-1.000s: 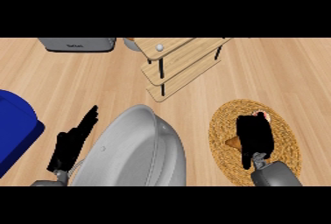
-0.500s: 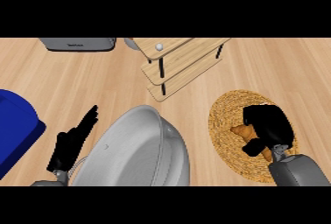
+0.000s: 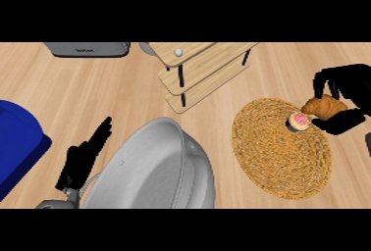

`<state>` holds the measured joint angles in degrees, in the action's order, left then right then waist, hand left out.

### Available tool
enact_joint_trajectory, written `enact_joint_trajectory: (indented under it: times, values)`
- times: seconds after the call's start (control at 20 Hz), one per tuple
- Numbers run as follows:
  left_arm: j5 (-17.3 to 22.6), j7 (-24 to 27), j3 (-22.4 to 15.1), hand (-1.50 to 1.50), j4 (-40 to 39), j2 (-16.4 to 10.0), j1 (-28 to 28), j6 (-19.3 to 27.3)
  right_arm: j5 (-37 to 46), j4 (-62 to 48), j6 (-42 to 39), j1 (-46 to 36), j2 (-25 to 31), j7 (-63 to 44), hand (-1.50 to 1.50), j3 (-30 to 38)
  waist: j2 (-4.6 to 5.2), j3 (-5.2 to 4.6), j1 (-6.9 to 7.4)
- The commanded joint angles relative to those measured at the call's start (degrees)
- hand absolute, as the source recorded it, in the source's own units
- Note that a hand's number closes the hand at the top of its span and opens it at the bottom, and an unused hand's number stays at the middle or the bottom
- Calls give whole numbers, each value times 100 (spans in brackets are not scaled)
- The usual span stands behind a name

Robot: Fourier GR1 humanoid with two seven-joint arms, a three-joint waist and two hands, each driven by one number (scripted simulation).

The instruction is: Pick the croissant from the placemat and place it in the tiered shelf

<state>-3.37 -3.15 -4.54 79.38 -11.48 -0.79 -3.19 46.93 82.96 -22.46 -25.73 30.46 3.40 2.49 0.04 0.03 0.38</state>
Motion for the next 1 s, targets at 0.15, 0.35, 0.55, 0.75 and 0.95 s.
enact_joint_trajectory:
  times: [0.15, 0.35, 0.55, 0.75, 0.95]
  values:
    - [174, 177, 254, 0, -264, -187, 12, -244, -1271, 95, -261, -911, -269, -157, 150, 1140, -9, -7, -27]
    - [57, 119, 142, 0, -42, -36, 50, -154, -1313, -670, -322, -2015, -167, -481, 150, 1224, 4, -6, 39]
    - [-340, 152, -154, 0, -57, 224, 101, 122, -1174, -719, -104, -2582, -562, -1131, 150, 982, -3, -7, 21]
    - [-39, -274, 164, 0, -217, 14, -471, -172, -830, -2452, 276, -3889, -225, -788, 150, 1068, 38, -7, 115]
    - [-57, 33, 66, 0, -123, 39, -151, -269, -417, -3690, 1165, -4374, -582, -578, 150, 947, 70, -6, 227]
